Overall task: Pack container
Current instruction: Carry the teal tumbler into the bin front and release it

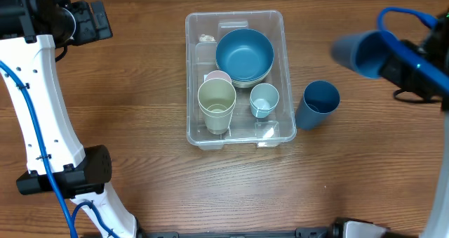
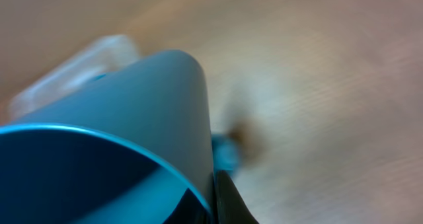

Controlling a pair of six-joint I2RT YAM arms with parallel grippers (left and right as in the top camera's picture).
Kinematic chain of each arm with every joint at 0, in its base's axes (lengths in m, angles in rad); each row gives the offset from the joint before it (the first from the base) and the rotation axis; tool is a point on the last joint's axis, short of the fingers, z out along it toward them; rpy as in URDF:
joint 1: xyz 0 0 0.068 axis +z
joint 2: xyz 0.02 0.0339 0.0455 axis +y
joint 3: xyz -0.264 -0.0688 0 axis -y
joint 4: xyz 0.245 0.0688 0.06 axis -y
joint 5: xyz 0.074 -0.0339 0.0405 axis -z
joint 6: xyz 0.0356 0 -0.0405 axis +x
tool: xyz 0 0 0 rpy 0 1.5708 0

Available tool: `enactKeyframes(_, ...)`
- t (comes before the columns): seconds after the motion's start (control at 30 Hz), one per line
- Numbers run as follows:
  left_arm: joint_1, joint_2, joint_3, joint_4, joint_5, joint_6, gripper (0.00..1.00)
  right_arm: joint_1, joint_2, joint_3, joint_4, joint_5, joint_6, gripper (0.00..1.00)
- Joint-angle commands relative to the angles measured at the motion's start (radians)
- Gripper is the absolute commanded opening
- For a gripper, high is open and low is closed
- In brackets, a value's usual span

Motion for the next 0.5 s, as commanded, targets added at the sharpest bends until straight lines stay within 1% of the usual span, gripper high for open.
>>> enactKeyframes(0.0,0.002,-0.031,-0.005,-0.002,-0.006,0.005,1.00,0.165,-0.050,0.059,-0.014,-0.006,-0.047,0.04)
enactKeyframes(0.13,0.002,-0.031,-0.005,-0.002,-0.006,0.005,1.00,0.312,-0.038,0.058,-0.061,-0.006,-0.047,0.04)
enactKeyframes(0.2,0.002,-0.031,-0.005,-0.002,-0.006,0.005,1.00,0.369,-0.014,0.056,-0.123,0.003,-0.047,0.04)
enactKeyframes(0.37,0.002,-0.031,-0.005,-0.002,-0.006,0.005,1.00,0.438,0.024,0.056,-0.210,0.013,-0.050,0.04)
enactKeyframes(0.47,0.002,-0.031,-0.005,-0.002,-0.006,0.005,1.00,0.477,0.030,0.047,-0.209,0.014,-0.050,0.04)
